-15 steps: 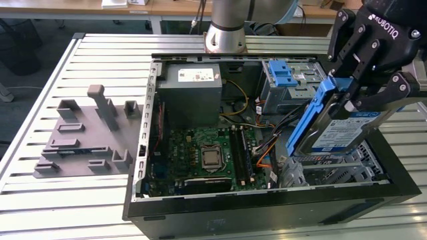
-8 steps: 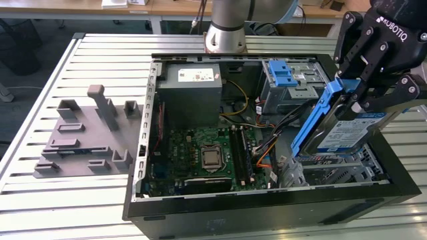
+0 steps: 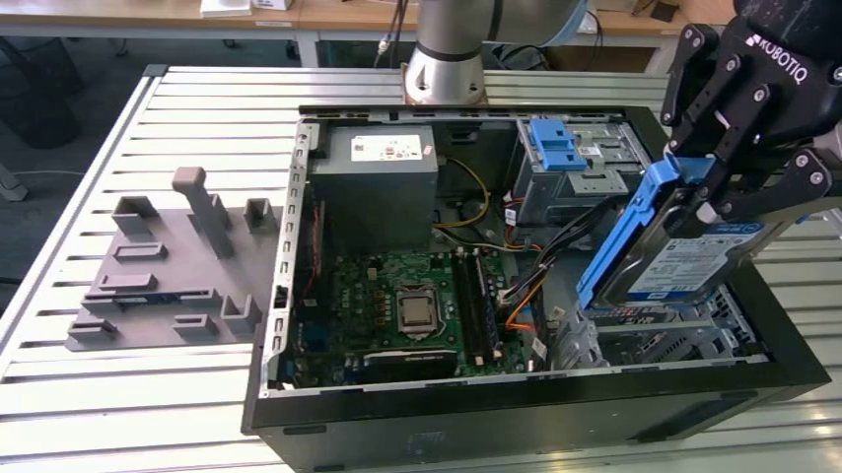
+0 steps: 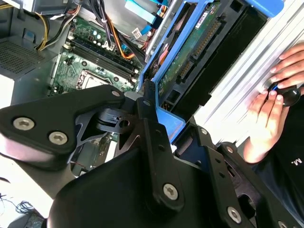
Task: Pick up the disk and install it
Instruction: 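Insert the disk into the insertion slot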
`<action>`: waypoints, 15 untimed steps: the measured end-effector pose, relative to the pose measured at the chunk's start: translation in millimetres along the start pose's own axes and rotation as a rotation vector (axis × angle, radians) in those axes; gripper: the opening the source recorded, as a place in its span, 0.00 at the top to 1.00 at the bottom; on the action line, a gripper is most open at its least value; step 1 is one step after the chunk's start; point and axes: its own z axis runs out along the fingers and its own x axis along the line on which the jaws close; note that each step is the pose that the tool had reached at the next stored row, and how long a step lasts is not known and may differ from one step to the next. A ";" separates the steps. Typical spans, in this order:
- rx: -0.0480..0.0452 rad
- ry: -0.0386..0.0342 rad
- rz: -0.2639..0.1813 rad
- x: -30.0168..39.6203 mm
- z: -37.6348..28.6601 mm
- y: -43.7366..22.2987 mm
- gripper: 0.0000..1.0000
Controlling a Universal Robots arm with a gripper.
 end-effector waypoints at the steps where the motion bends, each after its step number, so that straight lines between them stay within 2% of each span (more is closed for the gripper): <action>1: 0.0000 0.0000 0.000 0.0 0.1 -1.0 0.64; 15: 0.0005 0.0002 0.000 0.0 2.7 -5.0 0.64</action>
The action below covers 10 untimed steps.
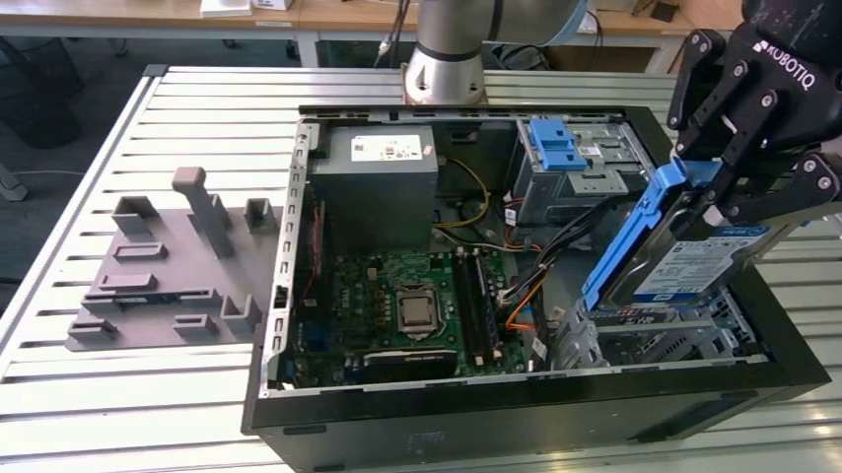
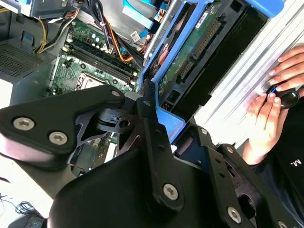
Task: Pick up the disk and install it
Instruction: 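Insert the disk into the insertion slot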
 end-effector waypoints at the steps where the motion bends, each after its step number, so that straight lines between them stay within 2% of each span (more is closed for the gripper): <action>1: 0.0000 0.0002 0.000 0.0 0.5 -0.7 0.64; 10: 0.0002 0.0006 0.000 -0.1 5.3 -6.2 0.64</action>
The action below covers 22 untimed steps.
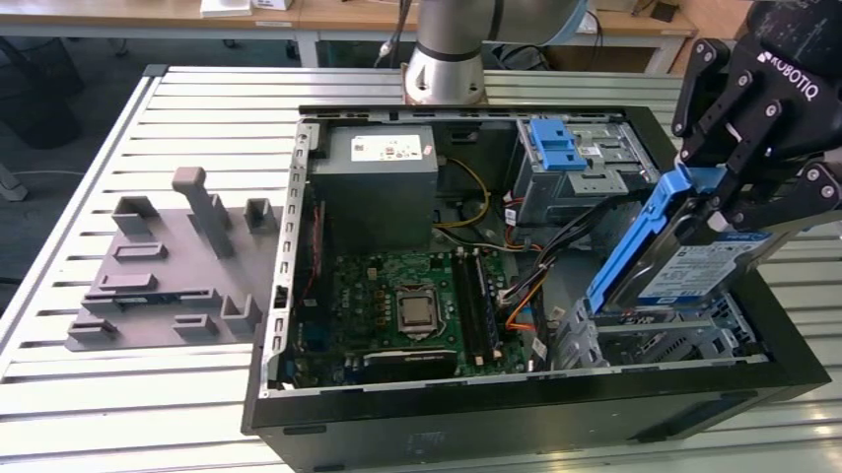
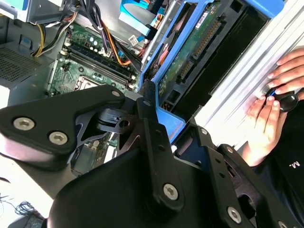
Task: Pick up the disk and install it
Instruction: 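Insert the disk into the insertion slot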
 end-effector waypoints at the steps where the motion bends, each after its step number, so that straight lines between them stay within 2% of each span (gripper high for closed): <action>1: 0.0000 -0.0001 0.000 0.0 0.7 -0.1 0.64; 22: 0.0001 -0.0001 0.000 2.1 7.3 -1.6 0.64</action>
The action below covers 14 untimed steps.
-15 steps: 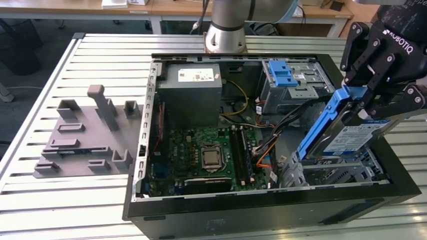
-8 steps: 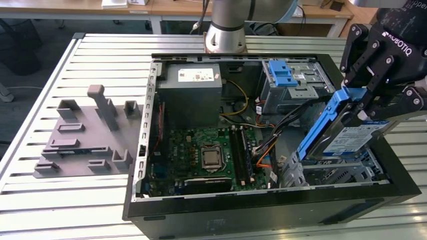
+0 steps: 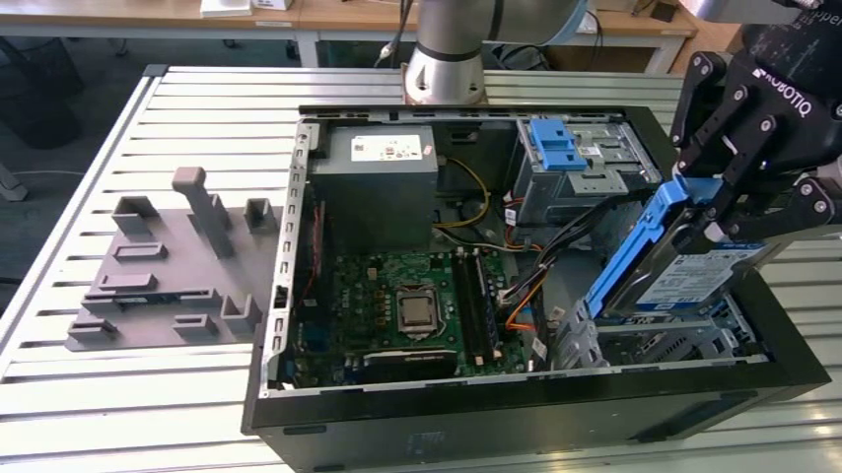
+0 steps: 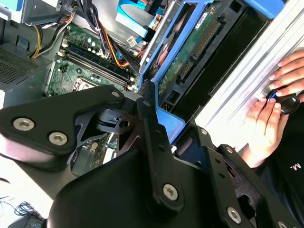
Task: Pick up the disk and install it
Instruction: 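Insert the disk into the insertion slot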
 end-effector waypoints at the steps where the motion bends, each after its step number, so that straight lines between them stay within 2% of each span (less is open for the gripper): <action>1: 0.0000 0.0000 0.000 0.3 0.2 0.0 0.64; 14: 0.0000 0.0000 0.000 0.7 6.4 -0.1 0.64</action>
